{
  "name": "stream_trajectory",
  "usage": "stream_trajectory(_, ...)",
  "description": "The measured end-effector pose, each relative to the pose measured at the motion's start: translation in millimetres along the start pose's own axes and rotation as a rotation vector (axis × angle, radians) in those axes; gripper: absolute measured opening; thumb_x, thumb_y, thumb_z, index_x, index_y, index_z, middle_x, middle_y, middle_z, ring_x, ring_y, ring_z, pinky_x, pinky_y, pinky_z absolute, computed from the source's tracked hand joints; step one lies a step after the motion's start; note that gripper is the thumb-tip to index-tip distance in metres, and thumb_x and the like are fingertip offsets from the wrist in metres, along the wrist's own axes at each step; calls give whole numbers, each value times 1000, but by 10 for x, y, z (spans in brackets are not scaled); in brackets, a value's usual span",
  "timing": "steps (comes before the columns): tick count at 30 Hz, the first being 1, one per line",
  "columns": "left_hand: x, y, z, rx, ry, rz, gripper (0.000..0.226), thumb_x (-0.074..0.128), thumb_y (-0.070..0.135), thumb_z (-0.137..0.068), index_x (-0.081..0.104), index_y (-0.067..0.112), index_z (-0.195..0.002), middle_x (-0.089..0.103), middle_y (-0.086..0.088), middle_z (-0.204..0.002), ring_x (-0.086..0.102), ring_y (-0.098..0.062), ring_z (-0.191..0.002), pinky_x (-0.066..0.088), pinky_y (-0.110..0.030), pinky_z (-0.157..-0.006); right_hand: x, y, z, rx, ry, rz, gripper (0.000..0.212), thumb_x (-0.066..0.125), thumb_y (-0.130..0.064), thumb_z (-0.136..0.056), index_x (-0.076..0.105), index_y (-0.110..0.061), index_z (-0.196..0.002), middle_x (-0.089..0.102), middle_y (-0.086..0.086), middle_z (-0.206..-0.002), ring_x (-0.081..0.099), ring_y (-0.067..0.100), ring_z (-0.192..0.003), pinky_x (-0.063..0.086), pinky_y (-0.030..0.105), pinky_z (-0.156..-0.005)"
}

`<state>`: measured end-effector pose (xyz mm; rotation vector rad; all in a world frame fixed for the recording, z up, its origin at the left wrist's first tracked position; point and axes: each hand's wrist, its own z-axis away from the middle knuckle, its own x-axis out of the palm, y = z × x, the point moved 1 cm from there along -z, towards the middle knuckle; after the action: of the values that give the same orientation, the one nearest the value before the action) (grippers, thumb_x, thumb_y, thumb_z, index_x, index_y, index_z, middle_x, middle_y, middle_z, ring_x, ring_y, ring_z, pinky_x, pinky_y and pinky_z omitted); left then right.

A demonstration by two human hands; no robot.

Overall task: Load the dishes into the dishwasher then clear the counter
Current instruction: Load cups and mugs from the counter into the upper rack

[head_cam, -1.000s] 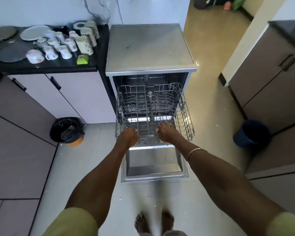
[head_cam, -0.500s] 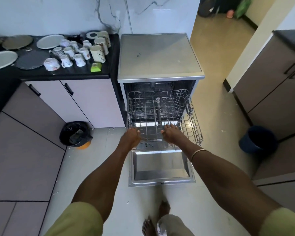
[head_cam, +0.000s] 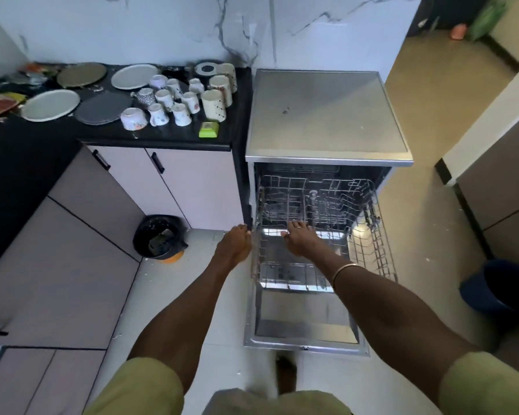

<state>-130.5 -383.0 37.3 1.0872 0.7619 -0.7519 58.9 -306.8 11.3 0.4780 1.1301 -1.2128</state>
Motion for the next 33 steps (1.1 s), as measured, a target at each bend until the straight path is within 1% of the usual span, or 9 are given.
stream_trajectory(6, -449, -709, -366, -67, 31, -15, 46, 27, 26, -105, 40, 4, -144, 43, -15, -148, 42, -30, -135, 31, -39, -113, -108, -589, -618, -22, 17, 2, 56, 29, -38, -104, 34, 2, -144, 35, 22, -150, 29, 38, -140, 25, 50, -115)
stream_trajectory(9, -717, -1126, -584, -95, 46, -4, 44, 28, 26, -105, 44, 4, -140, 47, -17, -143, 45, -33, -131, 36, -42, -110, -161, -952, -914, 13, 24, -21, 60, 28, -41, -104, 31, 1, -146, 31, 21, -153, 27, 38, -142, 23, 51, -115)
stream_trajectory(14, -1218, -1790, -1006, -57, 59, 10, 41, 31, 20, -105, 46, -3, -135, 50, -24, -138, 48, -37, -126, 37, -42, -108, -308, -1630, -1399, 29, 31, -19, 51, 33, -33, -104, 34, -5, -146, 26, 25, -153, 26, 42, -141, 26, 55, -114)
stream_trajectory(16, -1486, -2017, -1135, -33, 54, 9, 42, 30, 22, -106, 44, -1, -138, 48, -23, -140, 47, -36, -127, 37, -42, -107, -416, -1922, -1577, 85, 70, -73, 57, 31, -38, -104, 29, 0, -146, 28, 24, -153, 27, 39, -141, 25, 52, -115)
stream_trajectory(18, -1757, -2198, -1280, -2, 51, -9, 45, 29, 26, -106, 40, 4, -144, 46, -18, -145, 46, -33, -130, 36, -41, -107, -525, -2163, -1758, 113, 117, -106, 55, 30, -38, -103, 36, 0, -142, 34, 24, -148, 32, 39, -137, 28, 52, -111)
stream_trajectory(21, -2121, -2346, -1512, 58, 53, -29, 45, 29, 25, -105, 40, 7, -145, 46, -15, -145, 46, -32, -130, 36, -40, -106, -733, -2436, -1974, 137, 194, -160, 50, 35, -36, -103, 44, 2, -134, 43, 23, -140, 39, 39, -130, 35, 49, -105)
stream_trajectory(24, -2399, -2425, -1770, 117, 87, -29, 38, 32, 21, -103, 48, 3, -132, 55, -18, -132, 53, -35, -120, 42, -40, -96, -942, -2624, -2169, 139, 322, -217, 47, 44, -32, -100, 46, 3, -132, 49, 22, -138, 45, 39, -129, 39, 47, -106)
stream_trajectory(30, -2703, -2319, -2282, 171, 195, 26, 36, 36, 19, -101, 57, 6, -127, 62, -18, -123, 58, -35, -114, 45, -38, -91, -1247, -2756, -2552, 170, 513, -270, 39, 53, -21, -91, 55, -8, -128, 64, 17, -123, 60, 39, -112, 53, 44, -88)
stream_trajectory(33, -2762, -2254, -2600, 212, 251, 60, 34, 40, 22, -99, 65, 10, -120, 68, -15, -116, 63, -33, -108, 50, -39, -89, -1403, -2745, -2811, 204, 576, -283, 37, 49, -13, -81, 61, -12, -115, 71, 16, -103, 66, 41, -93, 56, 43, -76)
